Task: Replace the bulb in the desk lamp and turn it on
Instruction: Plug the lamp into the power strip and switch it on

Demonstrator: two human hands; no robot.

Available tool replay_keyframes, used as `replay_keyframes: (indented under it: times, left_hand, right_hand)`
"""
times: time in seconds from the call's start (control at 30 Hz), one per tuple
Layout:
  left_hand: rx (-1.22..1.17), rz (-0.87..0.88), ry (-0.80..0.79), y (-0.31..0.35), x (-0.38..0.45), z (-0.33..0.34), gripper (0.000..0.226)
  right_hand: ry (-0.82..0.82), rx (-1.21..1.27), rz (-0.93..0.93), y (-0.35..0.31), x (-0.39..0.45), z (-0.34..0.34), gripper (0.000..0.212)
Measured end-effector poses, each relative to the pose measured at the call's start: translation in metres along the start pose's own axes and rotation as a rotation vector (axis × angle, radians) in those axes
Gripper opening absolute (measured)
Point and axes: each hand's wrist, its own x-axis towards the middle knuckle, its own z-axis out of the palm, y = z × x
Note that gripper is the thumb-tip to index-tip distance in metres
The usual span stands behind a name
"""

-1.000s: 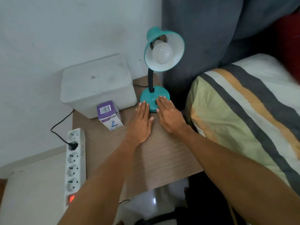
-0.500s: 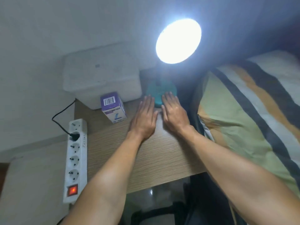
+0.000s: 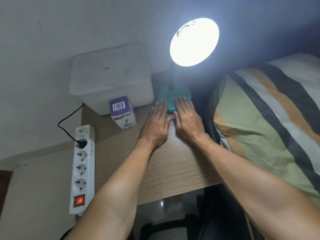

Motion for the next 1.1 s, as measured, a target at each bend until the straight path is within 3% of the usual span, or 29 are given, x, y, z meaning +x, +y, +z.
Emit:
replay_keyframes:
  times: [1.1]
  left_hand:
    - [-0.014, 0.006, 0.005, 0.0003, -0.0001, 0.0006, 0.062]
  right_hand:
    - [0.054, 0.005, -0.014, -0.0003, 0.0025, -0.0013, 0.046]
